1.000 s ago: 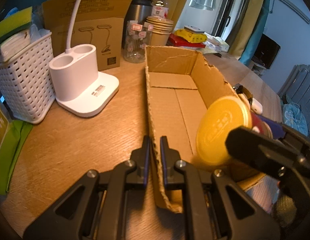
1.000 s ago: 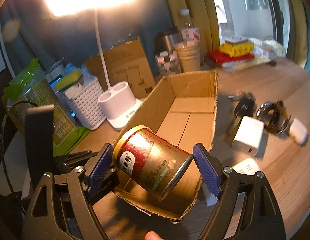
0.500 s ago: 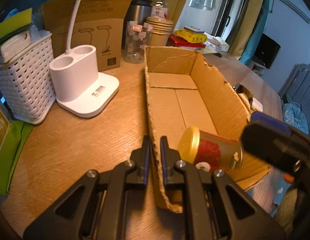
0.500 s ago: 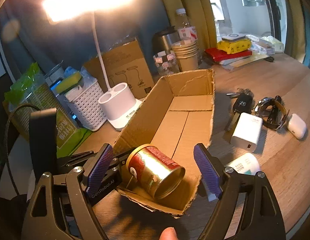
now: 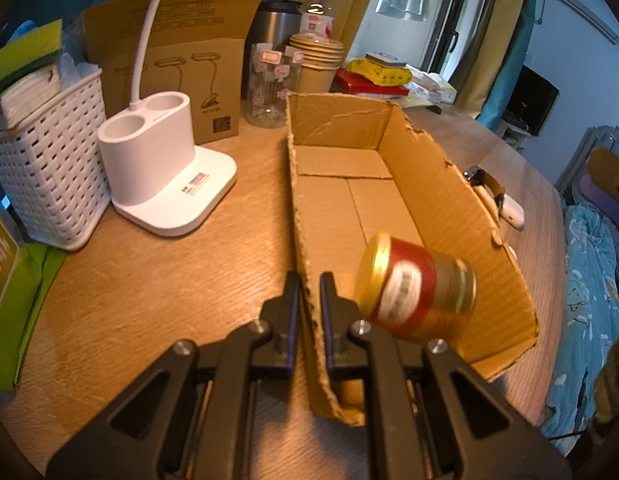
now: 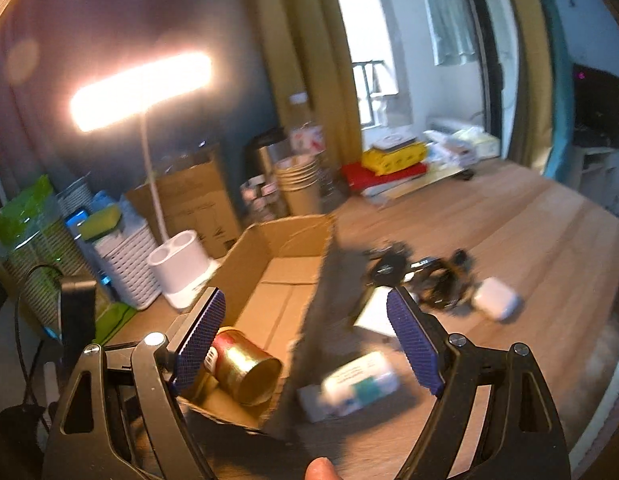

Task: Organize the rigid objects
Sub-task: 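Carry the red tin can with the right gripper into the cardboard box and release, then grasp the white pill bottle with the right gripper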

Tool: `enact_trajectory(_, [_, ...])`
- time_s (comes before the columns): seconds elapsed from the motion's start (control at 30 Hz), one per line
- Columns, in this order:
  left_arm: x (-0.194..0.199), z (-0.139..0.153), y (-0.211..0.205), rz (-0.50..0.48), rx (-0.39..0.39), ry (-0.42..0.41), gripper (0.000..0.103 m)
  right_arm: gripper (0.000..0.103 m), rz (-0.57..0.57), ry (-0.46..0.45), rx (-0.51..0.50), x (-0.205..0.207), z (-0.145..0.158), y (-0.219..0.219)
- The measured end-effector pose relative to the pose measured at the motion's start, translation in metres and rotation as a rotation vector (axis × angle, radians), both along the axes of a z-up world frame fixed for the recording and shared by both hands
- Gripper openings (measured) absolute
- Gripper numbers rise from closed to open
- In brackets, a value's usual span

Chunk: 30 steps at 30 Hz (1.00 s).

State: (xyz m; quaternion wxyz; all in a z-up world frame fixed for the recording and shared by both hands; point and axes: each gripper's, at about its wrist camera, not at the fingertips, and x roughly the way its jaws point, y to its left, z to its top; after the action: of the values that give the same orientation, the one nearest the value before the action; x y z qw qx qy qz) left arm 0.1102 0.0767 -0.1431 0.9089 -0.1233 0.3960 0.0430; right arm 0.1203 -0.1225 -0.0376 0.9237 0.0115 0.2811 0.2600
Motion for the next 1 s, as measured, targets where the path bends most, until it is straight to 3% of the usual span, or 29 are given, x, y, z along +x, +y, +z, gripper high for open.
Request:
enact_trajectory(0.17, [0.000, 0.000, -0.001, -0.001, 0.004, -0.002, 0.010, 0.085, -0.069, -0.017, -0.030, 0.005, -0.004, -0.022])
enact_trajectory(0.43, [-0.001, 0.001, -0.002, -0.002, 0.005, -0.003, 0.010, 0.085, -0.132, 0.056, -0.040, 0.015, -0.031, -0.040])
enact_trajectory(1.0, [-0.001, 0.001, -0.002, -0.002, 0.005, -0.003, 0.010, 0.085, -0.086, 0.186, -0.088, 0.025, -0.085, -0.006])
